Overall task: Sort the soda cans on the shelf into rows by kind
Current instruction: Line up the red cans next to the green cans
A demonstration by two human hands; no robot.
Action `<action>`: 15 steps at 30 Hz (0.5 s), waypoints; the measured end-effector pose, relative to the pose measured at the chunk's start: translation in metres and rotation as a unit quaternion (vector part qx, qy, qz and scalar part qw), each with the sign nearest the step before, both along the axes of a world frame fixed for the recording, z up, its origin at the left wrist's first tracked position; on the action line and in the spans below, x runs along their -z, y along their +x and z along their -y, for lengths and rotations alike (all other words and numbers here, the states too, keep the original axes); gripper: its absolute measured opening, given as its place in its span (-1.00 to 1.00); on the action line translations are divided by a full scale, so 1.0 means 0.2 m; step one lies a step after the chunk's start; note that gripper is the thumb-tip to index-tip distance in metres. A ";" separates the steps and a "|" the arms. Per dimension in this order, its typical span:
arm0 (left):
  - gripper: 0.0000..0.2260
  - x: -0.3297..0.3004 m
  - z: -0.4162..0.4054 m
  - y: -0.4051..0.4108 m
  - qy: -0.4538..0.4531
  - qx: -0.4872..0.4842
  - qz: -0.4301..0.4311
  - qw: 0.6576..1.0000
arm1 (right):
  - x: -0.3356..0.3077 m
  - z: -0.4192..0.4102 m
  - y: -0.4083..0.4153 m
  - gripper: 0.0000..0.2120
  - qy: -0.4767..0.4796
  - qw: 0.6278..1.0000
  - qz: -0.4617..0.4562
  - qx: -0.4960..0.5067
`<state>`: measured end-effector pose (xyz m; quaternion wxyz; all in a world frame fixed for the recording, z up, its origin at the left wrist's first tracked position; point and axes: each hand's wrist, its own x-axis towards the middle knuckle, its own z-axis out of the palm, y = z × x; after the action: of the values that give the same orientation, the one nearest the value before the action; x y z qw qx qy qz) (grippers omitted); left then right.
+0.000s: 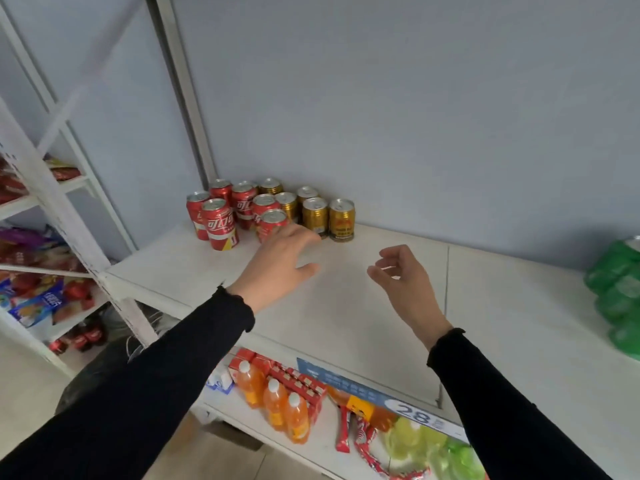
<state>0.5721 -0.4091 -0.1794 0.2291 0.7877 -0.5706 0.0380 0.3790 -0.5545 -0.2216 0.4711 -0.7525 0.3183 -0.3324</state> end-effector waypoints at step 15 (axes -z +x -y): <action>-0.39 -0.20 0.19 0.94 0.112 0.010 0.065 0.992 | 0.11 -0.08 1.03 -0.26 0.080 0.985 -0.033 -0.152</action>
<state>0.7592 -0.4473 -0.1389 0.1021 0.7988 -0.5925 0.0225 0.5854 -0.5380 -0.2434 0.5641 -0.7626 0.2409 -0.2054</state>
